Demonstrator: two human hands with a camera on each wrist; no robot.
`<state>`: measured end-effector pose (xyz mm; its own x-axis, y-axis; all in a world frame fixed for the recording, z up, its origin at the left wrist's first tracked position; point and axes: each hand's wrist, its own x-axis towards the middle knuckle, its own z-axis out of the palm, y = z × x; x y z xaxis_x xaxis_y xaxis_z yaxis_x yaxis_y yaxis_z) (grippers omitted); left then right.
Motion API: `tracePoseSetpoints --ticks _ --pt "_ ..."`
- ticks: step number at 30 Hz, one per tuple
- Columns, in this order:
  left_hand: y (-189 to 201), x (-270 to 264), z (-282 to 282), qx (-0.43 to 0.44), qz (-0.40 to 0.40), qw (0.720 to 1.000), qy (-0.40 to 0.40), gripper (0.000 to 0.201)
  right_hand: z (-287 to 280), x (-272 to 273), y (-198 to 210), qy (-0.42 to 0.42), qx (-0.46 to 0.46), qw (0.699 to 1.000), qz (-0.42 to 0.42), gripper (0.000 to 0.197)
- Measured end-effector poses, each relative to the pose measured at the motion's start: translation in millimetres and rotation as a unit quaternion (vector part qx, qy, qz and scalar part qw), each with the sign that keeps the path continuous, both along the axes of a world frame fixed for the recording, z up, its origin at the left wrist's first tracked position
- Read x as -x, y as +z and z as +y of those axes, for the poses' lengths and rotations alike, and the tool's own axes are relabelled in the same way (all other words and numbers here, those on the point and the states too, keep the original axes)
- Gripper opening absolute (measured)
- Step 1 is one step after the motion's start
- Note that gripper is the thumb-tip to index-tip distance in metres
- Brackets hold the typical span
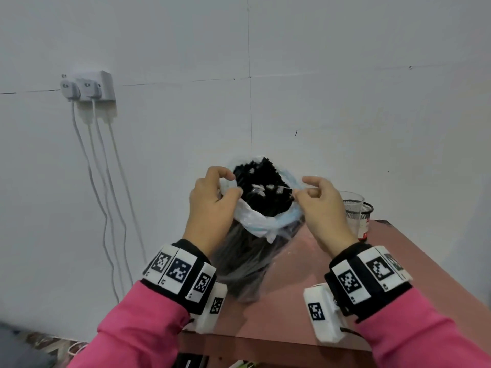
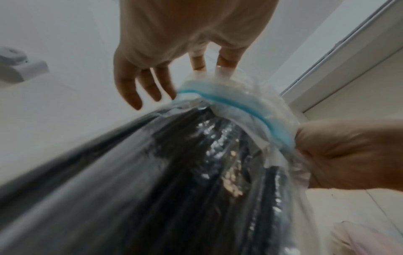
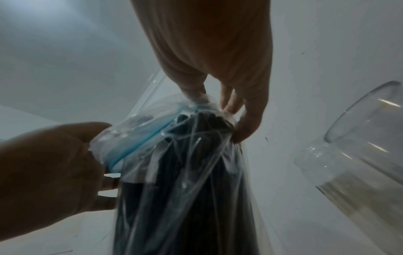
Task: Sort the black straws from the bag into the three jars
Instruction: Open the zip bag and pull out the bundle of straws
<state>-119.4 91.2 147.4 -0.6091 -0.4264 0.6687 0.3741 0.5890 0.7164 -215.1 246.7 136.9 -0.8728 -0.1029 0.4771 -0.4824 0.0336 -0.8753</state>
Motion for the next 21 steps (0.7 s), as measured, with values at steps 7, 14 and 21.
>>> tracePoseSetpoints --ticks 7,14,21 --pt "7.7 -1.1 -7.4 -0.032 0.015 0.999 -0.002 0.008 1.1 -22.4 7.1 0.064 -0.004 0.996 0.069 0.027" --pt "9.5 -15.0 -6.7 -0.041 0.025 0.996 -0.071 0.017 -1.7 -13.8 11.2 0.153 0.222 0.932 -0.243 0.023" --pt "-1.7 -20.5 -15.0 -0.023 0.014 0.997 -0.072 0.021 0.8 -13.8 10.3 0.197 0.076 0.961 -0.181 0.023"
